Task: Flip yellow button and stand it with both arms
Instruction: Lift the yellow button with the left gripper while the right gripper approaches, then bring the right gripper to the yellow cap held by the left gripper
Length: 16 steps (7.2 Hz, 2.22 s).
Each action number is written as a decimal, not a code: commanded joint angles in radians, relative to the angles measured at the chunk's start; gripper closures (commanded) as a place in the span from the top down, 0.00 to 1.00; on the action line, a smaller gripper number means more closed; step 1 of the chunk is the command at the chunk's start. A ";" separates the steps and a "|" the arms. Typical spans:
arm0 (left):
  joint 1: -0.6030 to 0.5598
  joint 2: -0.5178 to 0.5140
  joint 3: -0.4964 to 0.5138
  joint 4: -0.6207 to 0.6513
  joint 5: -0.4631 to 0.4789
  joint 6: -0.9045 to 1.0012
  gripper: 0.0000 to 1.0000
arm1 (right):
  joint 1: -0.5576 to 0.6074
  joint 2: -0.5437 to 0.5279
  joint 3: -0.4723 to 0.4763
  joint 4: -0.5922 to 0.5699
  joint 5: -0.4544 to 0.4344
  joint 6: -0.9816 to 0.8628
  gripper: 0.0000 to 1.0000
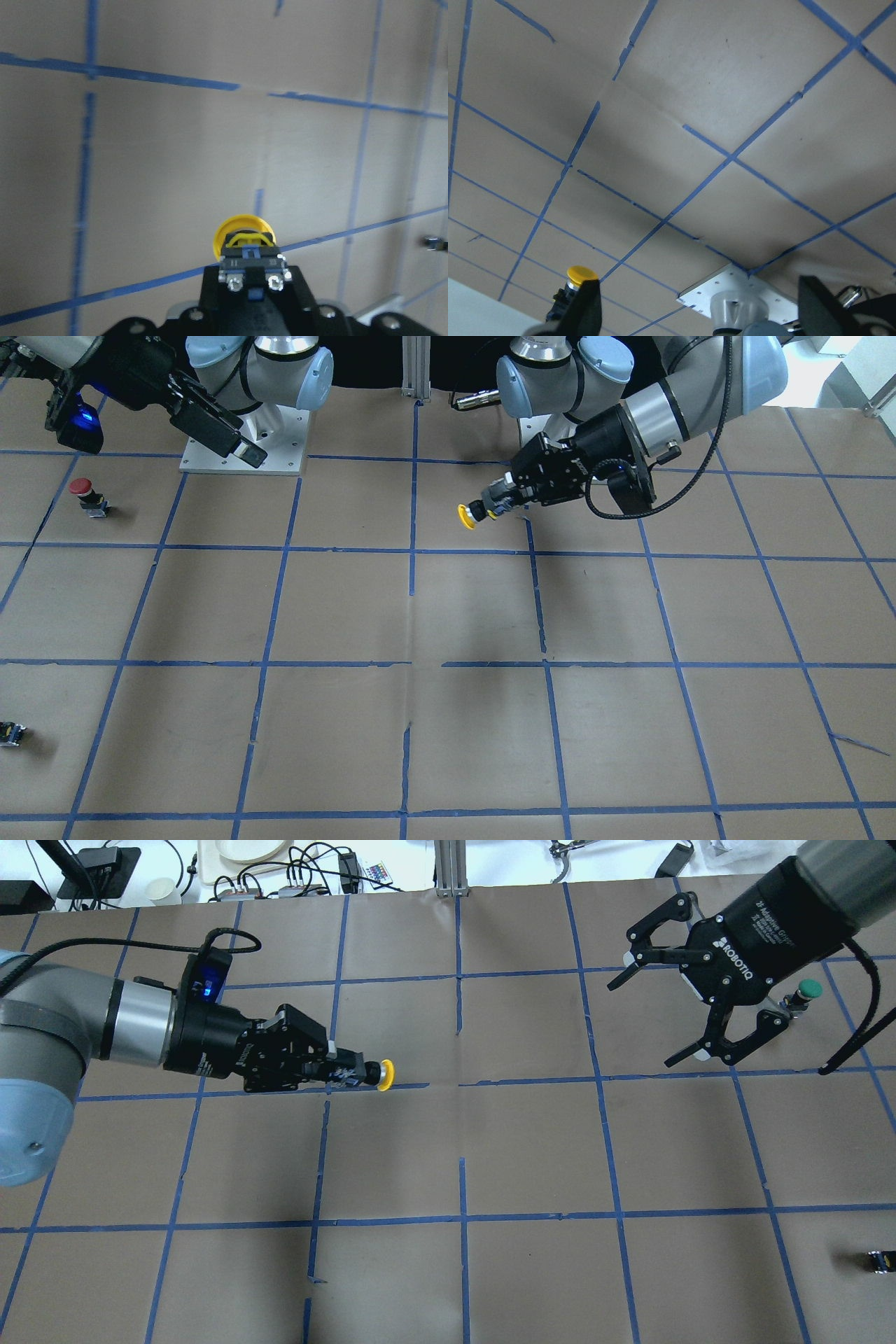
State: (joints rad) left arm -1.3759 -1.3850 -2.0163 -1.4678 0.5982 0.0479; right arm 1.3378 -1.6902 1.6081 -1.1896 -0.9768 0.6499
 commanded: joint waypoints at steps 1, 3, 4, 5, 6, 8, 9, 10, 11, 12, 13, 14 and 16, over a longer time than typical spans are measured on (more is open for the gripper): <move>-0.138 -0.005 0.004 0.111 -0.244 -0.245 0.16 | -0.026 0.000 0.054 0.053 0.167 0.010 1.00; -0.198 -0.021 -0.004 0.338 -0.338 -0.462 0.14 | -0.028 -0.002 0.120 0.065 0.364 0.020 1.00; -0.201 -0.043 -0.009 0.427 -0.356 -0.564 0.13 | -0.031 0.001 0.127 0.102 0.412 0.048 1.00; -0.201 -0.063 -0.027 0.476 -0.377 -0.580 0.13 | -0.063 0.000 0.127 0.141 0.423 0.071 1.00; -0.200 -0.066 -0.035 0.478 -0.436 -0.615 0.13 | -0.092 -0.002 0.127 0.228 0.478 0.073 1.00; -0.201 -0.066 -0.035 0.478 -0.445 -0.689 0.12 | -0.088 -0.002 0.136 0.269 0.542 0.073 1.00; -0.201 -0.066 -0.035 0.481 -0.449 -0.688 0.12 | -0.078 -0.014 0.165 0.278 0.579 0.071 1.00; -0.204 -0.066 -0.036 0.516 -0.451 -0.689 0.12 | -0.075 -0.017 0.177 0.283 0.590 0.073 1.00; -0.203 -0.065 -0.042 0.556 -0.481 -0.688 0.12 | -0.072 -0.019 0.177 0.307 0.599 0.071 1.00; -0.203 -0.065 -0.050 0.576 -0.483 -0.685 0.12 | -0.056 -0.020 0.177 0.335 0.662 0.074 1.00; -0.203 -0.068 -0.076 0.656 -0.482 -0.685 0.12 | -0.039 -0.020 0.177 0.338 0.662 0.073 1.00; -0.203 -0.069 -0.088 0.694 -0.482 -0.685 0.12 | -0.038 -0.026 0.176 0.341 0.662 0.080 1.00; -0.203 -0.071 -0.088 0.698 -0.479 -0.685 0.12 | -0.037 -0.060 0.177 0.376 0.664 0.083 1.00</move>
State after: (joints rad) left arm -1.5785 -1.4543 -2.1021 -0.7790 0.1187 -0.6367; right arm 1.2989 -1.7342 1.7851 -0.8373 -0.3149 0.7313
